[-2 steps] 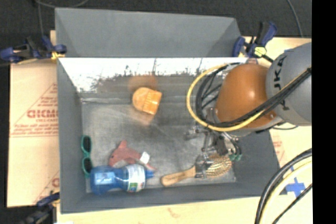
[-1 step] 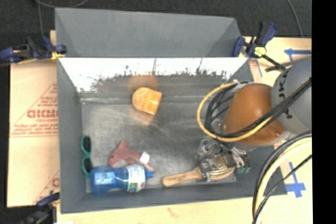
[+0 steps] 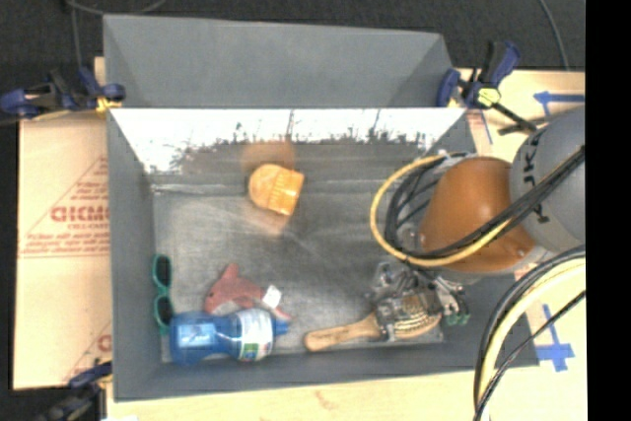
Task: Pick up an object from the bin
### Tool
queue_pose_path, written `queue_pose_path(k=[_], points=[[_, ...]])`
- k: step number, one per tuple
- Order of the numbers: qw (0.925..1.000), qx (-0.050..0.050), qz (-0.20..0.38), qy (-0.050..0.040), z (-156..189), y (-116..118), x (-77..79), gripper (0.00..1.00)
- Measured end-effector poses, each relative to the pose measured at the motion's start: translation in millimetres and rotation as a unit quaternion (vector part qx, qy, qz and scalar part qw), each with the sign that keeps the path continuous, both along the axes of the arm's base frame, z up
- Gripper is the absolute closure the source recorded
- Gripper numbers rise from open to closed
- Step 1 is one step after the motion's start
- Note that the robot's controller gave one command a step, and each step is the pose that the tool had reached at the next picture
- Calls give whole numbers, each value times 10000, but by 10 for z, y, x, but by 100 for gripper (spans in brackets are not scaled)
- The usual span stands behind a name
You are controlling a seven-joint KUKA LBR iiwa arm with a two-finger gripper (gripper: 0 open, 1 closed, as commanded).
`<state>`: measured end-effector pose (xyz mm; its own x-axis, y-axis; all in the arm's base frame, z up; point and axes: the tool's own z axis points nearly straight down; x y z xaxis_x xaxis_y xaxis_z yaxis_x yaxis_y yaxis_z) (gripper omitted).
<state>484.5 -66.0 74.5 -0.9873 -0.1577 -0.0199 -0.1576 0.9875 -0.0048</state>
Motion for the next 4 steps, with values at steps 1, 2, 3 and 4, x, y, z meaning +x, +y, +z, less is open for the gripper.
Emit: queue_pose_path(k=[1, 2, 3, 4], points=[[9993, 3, 379, 47, 63, -72, -59, 100], [9954, 4, 957, 26, 81, -124, -33, 0], [9955, 3, 950, 42, 82, -128, -40, 100], [9955, 0, 949, 27, 81, -130, -34, 0]])
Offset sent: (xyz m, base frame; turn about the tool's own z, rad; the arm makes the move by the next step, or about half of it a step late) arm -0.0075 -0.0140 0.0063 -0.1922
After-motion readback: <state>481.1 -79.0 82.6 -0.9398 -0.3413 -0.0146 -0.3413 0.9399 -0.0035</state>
